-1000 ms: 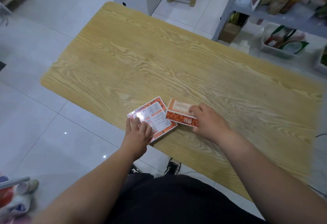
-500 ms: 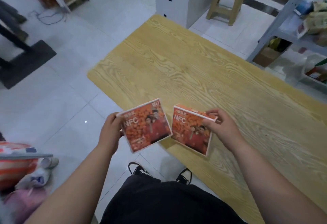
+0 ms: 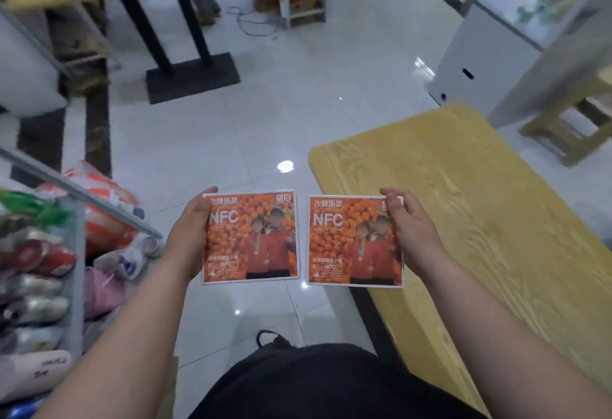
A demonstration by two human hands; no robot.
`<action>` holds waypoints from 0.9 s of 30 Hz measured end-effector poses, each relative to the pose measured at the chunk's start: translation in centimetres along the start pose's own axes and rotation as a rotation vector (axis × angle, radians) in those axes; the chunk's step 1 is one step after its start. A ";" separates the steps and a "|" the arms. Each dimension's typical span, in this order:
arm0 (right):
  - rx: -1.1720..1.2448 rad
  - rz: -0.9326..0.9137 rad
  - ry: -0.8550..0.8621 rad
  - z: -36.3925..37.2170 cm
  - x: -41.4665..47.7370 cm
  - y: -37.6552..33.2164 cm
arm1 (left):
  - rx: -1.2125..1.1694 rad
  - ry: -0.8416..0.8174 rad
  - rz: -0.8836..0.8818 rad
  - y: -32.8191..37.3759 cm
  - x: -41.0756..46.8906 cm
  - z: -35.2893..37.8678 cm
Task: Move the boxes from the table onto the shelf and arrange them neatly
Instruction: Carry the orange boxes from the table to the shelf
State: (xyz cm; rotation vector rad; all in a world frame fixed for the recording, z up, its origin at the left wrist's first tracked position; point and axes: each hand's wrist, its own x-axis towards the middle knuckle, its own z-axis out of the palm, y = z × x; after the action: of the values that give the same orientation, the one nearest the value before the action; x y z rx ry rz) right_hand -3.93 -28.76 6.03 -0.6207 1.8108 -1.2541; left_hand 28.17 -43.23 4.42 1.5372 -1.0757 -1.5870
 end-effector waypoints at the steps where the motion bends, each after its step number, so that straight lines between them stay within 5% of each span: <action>1: 0.000 -0.006 -0.033 2.0 1.1 -1.1 | 0.006 0.014 0.028 0.7 0.5 -1.6; 13: -0.157 -0.115 -0.426 24.7 8.0 -9.7 | -0.083 0.417 0.164 3.7 2.5 -18.0; 27: -0.209 -0.258 -1.028 47.9 18.0 -21.1 | -0.179 1.100 0.186 11.9 3.2 -23.6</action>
State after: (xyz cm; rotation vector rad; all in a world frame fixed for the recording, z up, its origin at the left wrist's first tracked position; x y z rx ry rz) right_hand 25.60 -75.27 11.53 -1.3455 0.9992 -0.6571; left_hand 50.39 -53.79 14.47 1.7379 -0.4022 -0.4912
